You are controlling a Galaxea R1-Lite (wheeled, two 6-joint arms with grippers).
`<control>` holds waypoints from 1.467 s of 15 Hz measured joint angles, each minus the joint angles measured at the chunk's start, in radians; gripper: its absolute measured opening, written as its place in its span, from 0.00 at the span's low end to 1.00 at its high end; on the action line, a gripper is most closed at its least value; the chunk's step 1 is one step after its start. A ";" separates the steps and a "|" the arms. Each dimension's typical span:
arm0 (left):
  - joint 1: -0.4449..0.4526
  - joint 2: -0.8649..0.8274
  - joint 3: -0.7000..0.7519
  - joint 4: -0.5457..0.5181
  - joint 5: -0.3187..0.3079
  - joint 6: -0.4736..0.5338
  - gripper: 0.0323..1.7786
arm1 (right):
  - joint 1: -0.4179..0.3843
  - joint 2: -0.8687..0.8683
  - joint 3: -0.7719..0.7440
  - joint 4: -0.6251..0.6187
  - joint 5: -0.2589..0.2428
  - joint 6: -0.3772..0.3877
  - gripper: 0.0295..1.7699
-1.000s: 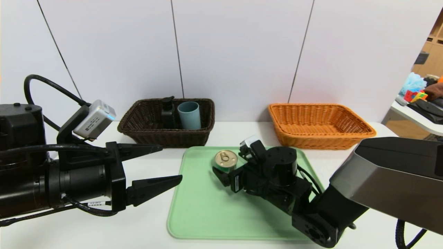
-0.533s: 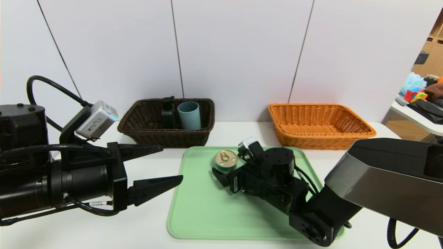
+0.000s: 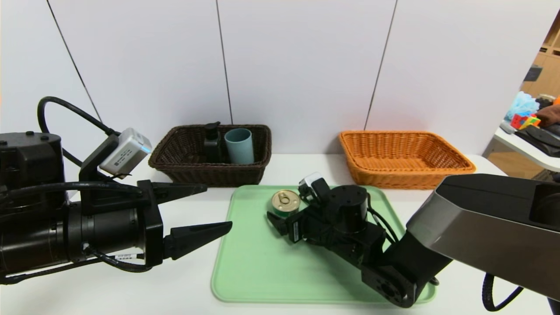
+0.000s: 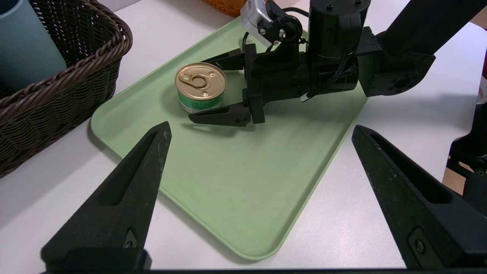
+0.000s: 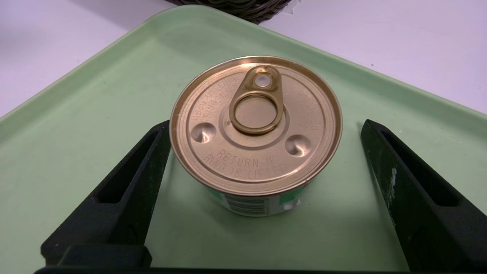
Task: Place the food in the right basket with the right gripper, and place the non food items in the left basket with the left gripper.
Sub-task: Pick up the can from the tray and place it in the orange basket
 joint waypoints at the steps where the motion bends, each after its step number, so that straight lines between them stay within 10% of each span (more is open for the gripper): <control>1: 0.000 0.001 0.000 0.000 0.000 0.000 0.95 | 0.000 0.000 -0.003 0.000 0.000 0.000 0.96; 8: 0.003 0.009 0.000 -0.008 0.000 -0.001 0.95 | -0.003 0.003 -0.006 0.000 0.001 0.000 0.93; 13: 0.005 0.011 0.001 -0.011 0.000 -0.002 0.95 | -0.002 0.004 -0.006 -0.002 0.000 0.001 0.56; 22: 0.005 0.012 0.000 -0.012 -0.001 -0.001 0.95 | -0.003 -0.003 -0.005 -0.006 -0.001 0.002 0.54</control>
